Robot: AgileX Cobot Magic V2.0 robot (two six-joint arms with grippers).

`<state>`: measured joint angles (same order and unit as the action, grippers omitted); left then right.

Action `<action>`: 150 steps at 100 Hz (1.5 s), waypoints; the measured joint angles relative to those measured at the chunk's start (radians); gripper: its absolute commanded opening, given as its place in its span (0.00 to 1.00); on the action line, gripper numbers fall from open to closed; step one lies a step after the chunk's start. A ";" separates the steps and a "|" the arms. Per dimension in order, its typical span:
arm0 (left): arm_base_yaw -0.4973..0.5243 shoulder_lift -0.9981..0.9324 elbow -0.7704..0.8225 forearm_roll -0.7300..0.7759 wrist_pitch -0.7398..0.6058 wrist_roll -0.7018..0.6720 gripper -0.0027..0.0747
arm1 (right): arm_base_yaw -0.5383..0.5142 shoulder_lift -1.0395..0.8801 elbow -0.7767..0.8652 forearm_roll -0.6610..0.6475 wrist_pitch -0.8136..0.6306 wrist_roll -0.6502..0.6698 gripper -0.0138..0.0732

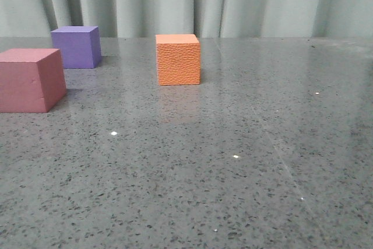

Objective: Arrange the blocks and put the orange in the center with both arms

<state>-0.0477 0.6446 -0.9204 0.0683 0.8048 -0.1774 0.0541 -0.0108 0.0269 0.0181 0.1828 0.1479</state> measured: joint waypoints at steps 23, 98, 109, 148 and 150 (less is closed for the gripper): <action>0.000 0.000 0.000 0.019 -0.017 0.026 0.86 | 0.000 0.000 0.000 0.000 0.000 0.000 0.08; -0.383 0.470 -0.216 -0.259 -0.275 0.071 0.85 | 0.000 0.000 0.000 0.000 0.000 0.000 0.08; -0.469 0.621 -0.325 -0.129 -0.290 -0.069 0.85 | 0.000 0.000 0.000 0.000 0.000 0.000 0.08; -0.697 1.119 -0.766 0.483 -0.045 -0.663 0.85 | 0.000 0.000 0.000 0.000 0.000 0.000 0.08; -0.706 1.135 -0.782 0.494 -0.035 -0.669 0.85 | 0.000 0.000 0.000 0.000 0.000 0.000 0.08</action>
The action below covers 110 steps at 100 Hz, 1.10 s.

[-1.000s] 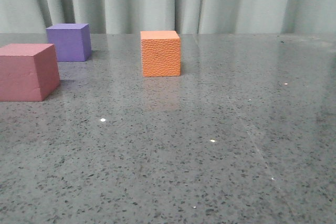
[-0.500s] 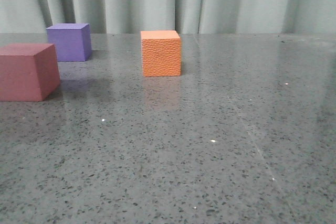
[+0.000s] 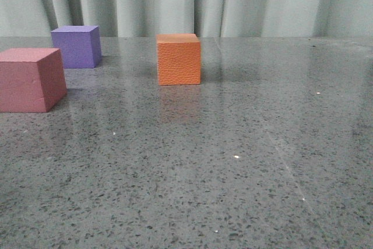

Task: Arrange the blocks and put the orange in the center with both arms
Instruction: 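Lower the left gripper over the orange cube and close it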

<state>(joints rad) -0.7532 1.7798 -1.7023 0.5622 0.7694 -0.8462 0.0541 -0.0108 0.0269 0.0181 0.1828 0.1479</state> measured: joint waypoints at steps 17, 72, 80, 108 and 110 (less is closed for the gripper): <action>-0.044 0.066 -0.055 0.030 0.012 -0.026 0.85 | 0.000 0.000 0.000 0.000 0.000 0.000 0.08; -0.048 0.094 -0.057 0.072 0.083 -0.174 0.85 | 0.000 0.000 0.000 0.000 0.000 0.000 0.08; -0.048 0.112 -0.057 0.086 0.096 -0.197 0.85 | 0.000 0.000 0.000 0.000 0.000 0.000 0.08; -0.048 0.192 -0.055 0.082 0.118 -0.215 0.85 | 0.000 0.000 0.000 0.000 0.000 0.000 0.08; -0.048 0.196 -0.055 0.082 0.119 -0.217 0.85 | 0.000 0.000 0.000 0.000 0.000 0.000 0.08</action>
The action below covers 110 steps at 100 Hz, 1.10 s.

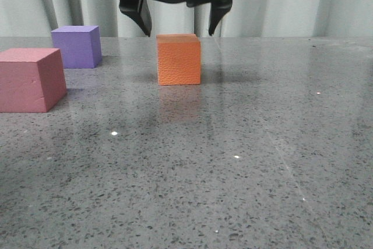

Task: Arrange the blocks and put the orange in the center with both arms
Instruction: 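Lower the left gripper over the orange cube and close it, then lift the orange cube with the left gripper toward the purple cube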

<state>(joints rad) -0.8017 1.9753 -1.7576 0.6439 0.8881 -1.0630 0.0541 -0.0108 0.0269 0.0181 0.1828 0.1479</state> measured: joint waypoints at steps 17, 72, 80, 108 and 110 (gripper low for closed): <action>0.004 0.045 0.000 -0.022 0.006 -0.007 0.85 | 0.000 0.000 0.000 0.000 0.000 -0.001 0.08; 0.004 0.062 0.001 -0.031 0.013 -0.004 0.12 | 0.000 0.000 0.000 0.000 0.000 -0.001 0.08; 0.004 0.036 0.001 -0.018 0.019 0.017 0.12 | 0.000 0.000 0.000 0.000 0.000 -0.001 0.08; 0.010 -0.149 0.000 0.133 0.067 0.063 0.12 | 0.000 0.000 0.000 0.000 0.000 -0.001 0.08; 0.016 -0.159 0.000 0.145 0.080 0.063 0.12 | 0.000 0.000 0.000 0.000 0.000 -0.001 0.08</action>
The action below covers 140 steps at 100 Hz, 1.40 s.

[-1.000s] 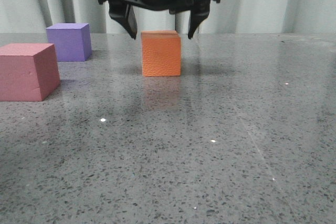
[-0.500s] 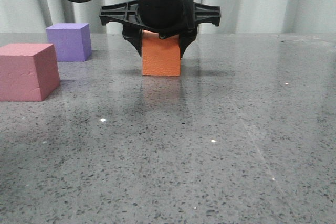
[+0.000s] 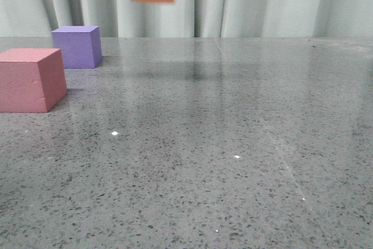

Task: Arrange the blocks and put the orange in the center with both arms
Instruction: 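Lift the orange cube with the left gripper toward the purple cube, then lower the orange cube between the purple and pink cubes, release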

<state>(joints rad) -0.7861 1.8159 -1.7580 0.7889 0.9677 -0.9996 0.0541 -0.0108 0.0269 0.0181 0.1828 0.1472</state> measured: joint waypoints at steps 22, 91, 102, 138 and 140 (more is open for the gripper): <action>0.074 -0.104 0.107 0.037 0.021 0.004 0.12 | 0.000 0.000 0.000 0.000 0.000 0.000 0.08; 0.318 -0.287 0.520 -0.086 -0.313 0.004 0.12 | 0.000 0.000 0.000 0.000 0.000 0.000 0.08; 0.318 -0.279 0.520 -0.086 -0.343 0.006 0.12 | 0.000 0.000 0.000 0.000 0.000 0.000 0.08; 0.318 -0.172 0.522 -0.086 -0.356 0.008 0.12 | 0.000 0.000 0.000 0.000 0.000 0.000 0.08; 0.318 -0.166 0.522 -0.086 -0.356 0.008 0.12 | 0.000 0.000 0.000 0.000 0.000 0.000 0.08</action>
<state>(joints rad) -0.4685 1.6500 -1.2365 0.7028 0.6116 -0.9915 0.0541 -0.0108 0.0269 0.0181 0.1828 0.1472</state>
